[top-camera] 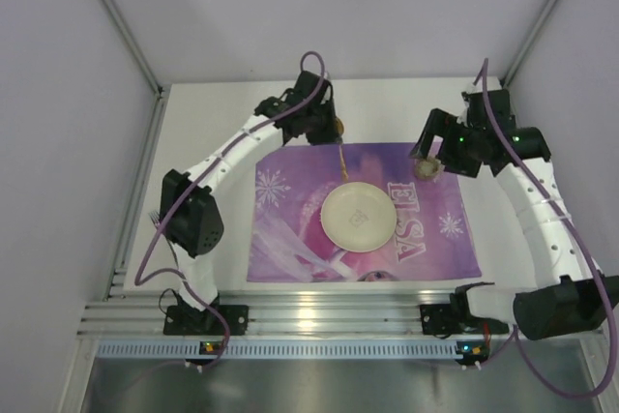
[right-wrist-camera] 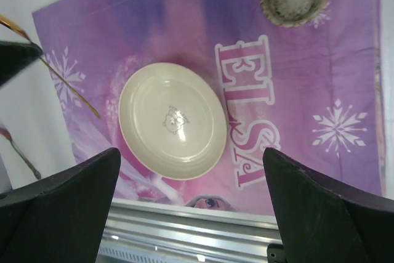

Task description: Set the dinner table for one person

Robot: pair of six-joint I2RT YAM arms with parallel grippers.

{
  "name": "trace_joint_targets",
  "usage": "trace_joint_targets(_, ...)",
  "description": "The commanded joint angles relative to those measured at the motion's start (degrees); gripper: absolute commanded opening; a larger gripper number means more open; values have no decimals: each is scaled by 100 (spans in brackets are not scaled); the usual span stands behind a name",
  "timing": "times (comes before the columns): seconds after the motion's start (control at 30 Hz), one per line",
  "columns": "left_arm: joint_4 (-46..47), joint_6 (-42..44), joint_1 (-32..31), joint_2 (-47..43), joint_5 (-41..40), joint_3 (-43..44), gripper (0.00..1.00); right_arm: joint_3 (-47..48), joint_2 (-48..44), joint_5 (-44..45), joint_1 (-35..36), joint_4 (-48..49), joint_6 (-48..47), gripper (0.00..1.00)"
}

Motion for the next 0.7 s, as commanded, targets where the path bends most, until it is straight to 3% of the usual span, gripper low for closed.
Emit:
trace_joint_targets(0.0,295,-778,-743,525,256,435,0,529,-545,763,-161,-384,286,100)
trace_joint_targets(0.3,577,-1711,-2010,1852,-34,1411,0,478,-967,1187,-117,-912,268,100)
trace_joint_targets(0.67,989,-2433,-2530,2618,-605,1517,0,153,-1494,1617,419,-1035,145,100)
